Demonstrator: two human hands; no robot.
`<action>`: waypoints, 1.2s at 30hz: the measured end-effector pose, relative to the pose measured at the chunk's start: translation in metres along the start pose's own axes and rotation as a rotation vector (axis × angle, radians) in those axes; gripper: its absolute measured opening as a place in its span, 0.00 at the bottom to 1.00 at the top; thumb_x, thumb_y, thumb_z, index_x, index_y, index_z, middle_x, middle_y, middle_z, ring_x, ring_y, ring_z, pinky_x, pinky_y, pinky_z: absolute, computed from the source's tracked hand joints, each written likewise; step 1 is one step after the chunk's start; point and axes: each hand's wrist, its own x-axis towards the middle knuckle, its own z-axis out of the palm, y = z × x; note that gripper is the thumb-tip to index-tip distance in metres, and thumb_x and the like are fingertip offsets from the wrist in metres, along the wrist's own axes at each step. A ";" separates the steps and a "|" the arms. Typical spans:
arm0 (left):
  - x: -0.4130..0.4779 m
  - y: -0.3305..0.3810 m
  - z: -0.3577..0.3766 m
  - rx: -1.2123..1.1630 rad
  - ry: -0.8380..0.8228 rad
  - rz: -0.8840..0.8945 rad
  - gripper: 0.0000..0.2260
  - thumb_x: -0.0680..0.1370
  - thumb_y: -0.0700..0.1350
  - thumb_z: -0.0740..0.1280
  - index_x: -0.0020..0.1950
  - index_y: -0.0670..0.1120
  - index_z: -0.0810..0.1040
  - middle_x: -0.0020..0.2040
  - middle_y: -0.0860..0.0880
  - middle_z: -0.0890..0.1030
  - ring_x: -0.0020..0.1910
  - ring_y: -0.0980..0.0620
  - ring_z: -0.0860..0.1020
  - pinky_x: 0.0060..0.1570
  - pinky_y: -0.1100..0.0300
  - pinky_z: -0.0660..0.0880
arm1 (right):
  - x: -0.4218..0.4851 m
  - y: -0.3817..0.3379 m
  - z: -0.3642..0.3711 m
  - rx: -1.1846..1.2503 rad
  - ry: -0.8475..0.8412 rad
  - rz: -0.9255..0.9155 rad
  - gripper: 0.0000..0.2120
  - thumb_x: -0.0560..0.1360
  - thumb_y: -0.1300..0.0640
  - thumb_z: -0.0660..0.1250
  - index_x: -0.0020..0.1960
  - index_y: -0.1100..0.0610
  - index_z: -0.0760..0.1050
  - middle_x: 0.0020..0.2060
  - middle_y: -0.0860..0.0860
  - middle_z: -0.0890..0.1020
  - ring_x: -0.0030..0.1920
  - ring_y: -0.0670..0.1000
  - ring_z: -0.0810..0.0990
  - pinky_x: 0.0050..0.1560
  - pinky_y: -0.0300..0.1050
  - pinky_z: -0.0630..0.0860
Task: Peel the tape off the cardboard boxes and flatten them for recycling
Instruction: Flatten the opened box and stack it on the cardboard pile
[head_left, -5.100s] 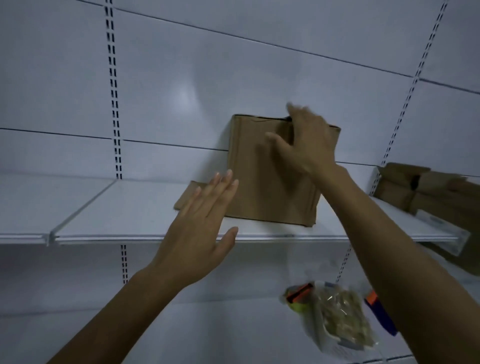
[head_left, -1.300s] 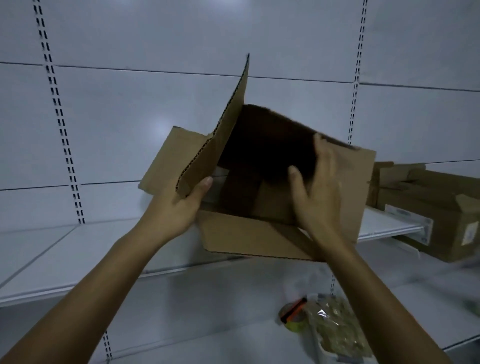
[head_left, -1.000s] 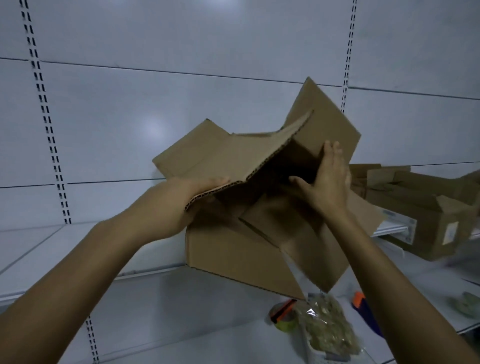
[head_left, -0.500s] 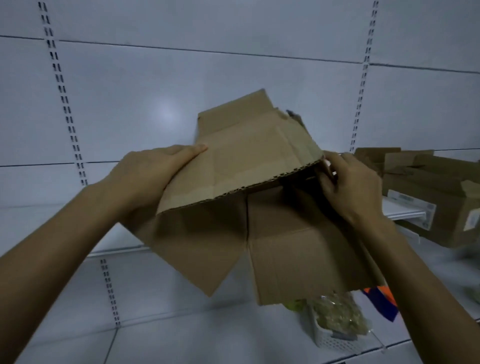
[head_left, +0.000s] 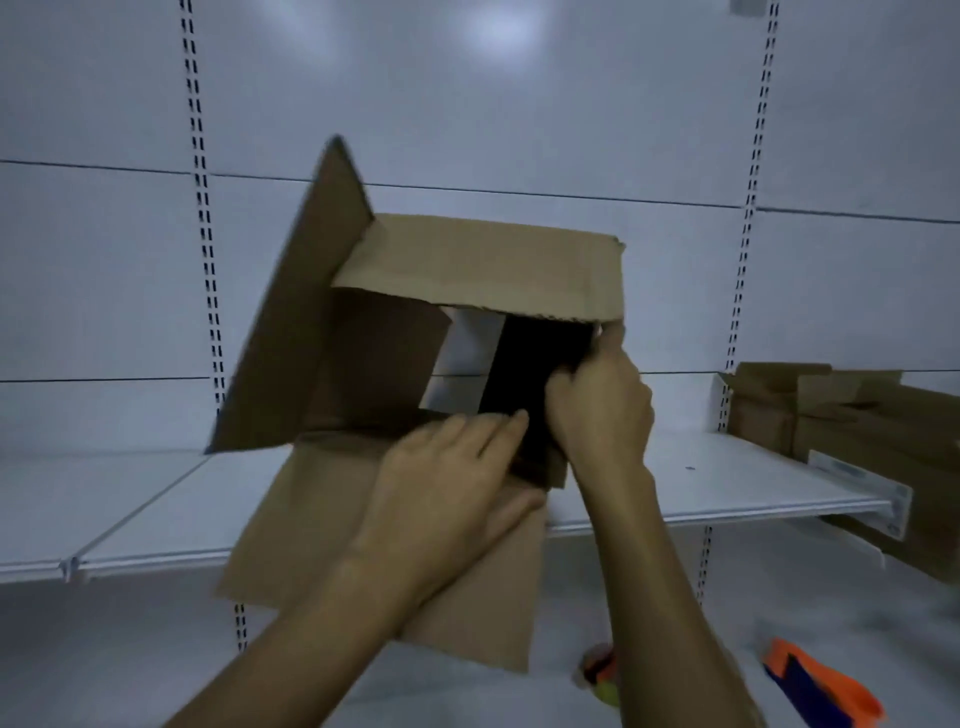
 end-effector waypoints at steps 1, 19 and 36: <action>-0.004 0.001 0.001 -0.132 -0.134 -0.190 0.35 0.71 0.67 0.60 0.73 0.50 0.66 0.62 0.52 0.77 0.57 0.50 0.78 0.48 0.54 0.76 | -0.010 -0.011 0.001 -0.002 -0.034 -0.046 0.26 0.76 0.60 0.59 0.73 0.57 0.57 0.55 0.59 0.77 0.52 0.63 0.76 0.43 0.47 0.66; -0.076 -0.137 -0.098 -0.913 0.318 -0.571 0.19 0.75 0.49 0.70 0.64 0.53 0.71 0.59 0.62 0.79 0.58 0.62 0.77 0.53 0.72 0.72 | -0.027 -0.002 0.116 0.806 -0.107 0.274 0.20 0.79 0.46 0.60 0.67 0.55 0.71 0.63 0.50 0.75 0.65 0.50 0.72 0.65 0.42 0.67; -0.070 -0.166 -0.009 -0.904 0.817 -1.512 0.20 0.75 0.61 0.66 0.35 0.45 0.74 0.36 0.48 0.78 0.39 0.50 0.77 0.44 0.56 0.75 | -0.049 -0.030 0.085 0.582 -0.468 -0.412 0.18 0.78 0.40 0.58 0.37 0.51 0.71 0.31 0.47 0.76 0.34 0.46 0.77 0.37 0.52 0.73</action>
